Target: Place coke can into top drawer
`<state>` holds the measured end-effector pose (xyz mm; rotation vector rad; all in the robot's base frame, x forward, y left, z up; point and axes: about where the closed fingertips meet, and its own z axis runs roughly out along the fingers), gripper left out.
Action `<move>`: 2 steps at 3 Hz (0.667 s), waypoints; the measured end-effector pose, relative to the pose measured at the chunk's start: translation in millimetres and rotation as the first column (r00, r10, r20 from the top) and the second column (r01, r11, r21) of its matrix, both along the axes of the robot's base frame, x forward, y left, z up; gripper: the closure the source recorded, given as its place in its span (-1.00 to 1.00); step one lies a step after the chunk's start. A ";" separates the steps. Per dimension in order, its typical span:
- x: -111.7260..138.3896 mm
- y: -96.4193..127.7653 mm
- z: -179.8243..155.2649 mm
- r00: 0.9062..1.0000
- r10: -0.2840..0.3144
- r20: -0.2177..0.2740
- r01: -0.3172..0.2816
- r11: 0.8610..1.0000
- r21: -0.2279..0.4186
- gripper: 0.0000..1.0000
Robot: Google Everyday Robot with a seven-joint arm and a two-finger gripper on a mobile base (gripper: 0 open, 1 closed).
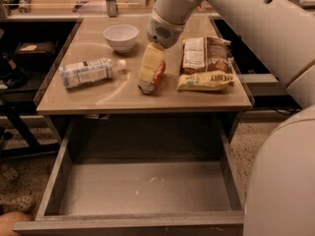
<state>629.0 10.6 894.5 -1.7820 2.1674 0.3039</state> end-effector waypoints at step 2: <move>33.8 9.1 -14.4 1.000 -0.009 0.001 0.009 1.000 0.003 -1.00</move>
Offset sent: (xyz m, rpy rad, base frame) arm 0.0384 0.0075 -0.0061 -0.0063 -0.0090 -0.0036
